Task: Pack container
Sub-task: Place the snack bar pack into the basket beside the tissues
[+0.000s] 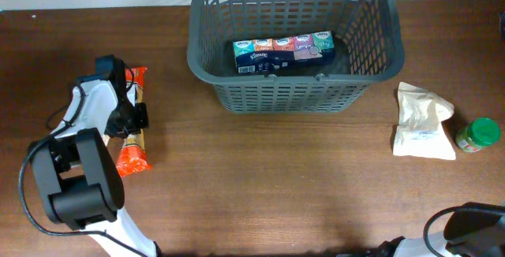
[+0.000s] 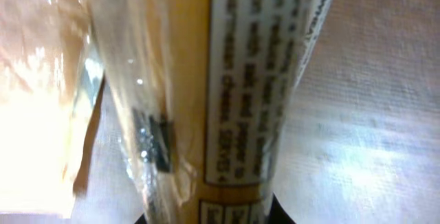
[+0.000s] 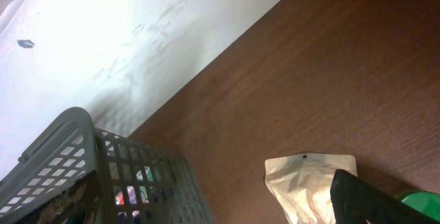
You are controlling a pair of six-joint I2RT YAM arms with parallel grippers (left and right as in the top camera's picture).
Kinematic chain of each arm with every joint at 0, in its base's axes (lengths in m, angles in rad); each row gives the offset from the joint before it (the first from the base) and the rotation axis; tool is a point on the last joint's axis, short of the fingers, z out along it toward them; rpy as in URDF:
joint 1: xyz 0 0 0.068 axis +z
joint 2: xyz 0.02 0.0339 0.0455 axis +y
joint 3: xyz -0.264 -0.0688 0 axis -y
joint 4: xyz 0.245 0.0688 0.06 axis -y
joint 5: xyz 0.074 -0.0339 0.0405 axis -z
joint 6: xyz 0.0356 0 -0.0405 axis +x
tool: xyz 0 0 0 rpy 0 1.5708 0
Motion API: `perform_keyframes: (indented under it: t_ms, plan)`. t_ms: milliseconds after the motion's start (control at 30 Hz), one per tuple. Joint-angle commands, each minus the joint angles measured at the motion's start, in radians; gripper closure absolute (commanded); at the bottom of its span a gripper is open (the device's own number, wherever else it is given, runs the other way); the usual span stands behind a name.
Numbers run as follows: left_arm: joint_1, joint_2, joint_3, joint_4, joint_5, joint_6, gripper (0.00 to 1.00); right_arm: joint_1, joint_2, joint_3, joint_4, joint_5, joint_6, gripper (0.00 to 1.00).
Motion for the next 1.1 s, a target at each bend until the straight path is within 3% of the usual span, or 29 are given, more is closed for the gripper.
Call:
perform_keyframes:
  t_ms: [0, 200, 400, 467, 700, 833, 1067]
  plan:
    - [0.005, -0.025, 0.231, -0.117, 0.014, 0.006, 0.98, -0.003, -0.005, 0.012, 0.002, -0.012, 0.005, 0.01]
    - [-0.021, -0.078, 0.758, -0.319, 0.03, 0.029, 0.98, -0.003, -0.005, 0.012, 0.002, -0.012, 0.005, 0.01]
    - [-0.232, -0.114, 1.156, -0.333, 0.142, 0.292, 0.98, -0.003, -0.005, 0.012, 0.002, -0.012, 0.005, 0.01]
    - [-0.318, -0.115, 1.217, -0.324, 0.142, 0.385, 0.98, -0.003, -0.005, 0.012, 0.002, -0.012, 0.005, 0.01]
    - [-0.705, -0.1, 1.258, -0.198, 0.14, 0.896, 0.98, -0.003, -0.005, 0.012, 0.002, -0.012, 0.005, 0.01]
    - [-0.783, -0.047, 1.258, -0.124, 0.115, 0.974, 0.98, -0.003, -0.005, 0.012, 0.002, -0.012, 0.005, 0.01]
    - [-0.787, 0.148, 1.258, -0.128, 0.114, 0.976, 0.98, -0.003, -0.005, 0.012, 0.002, -0.011, 0.005, 0.01]
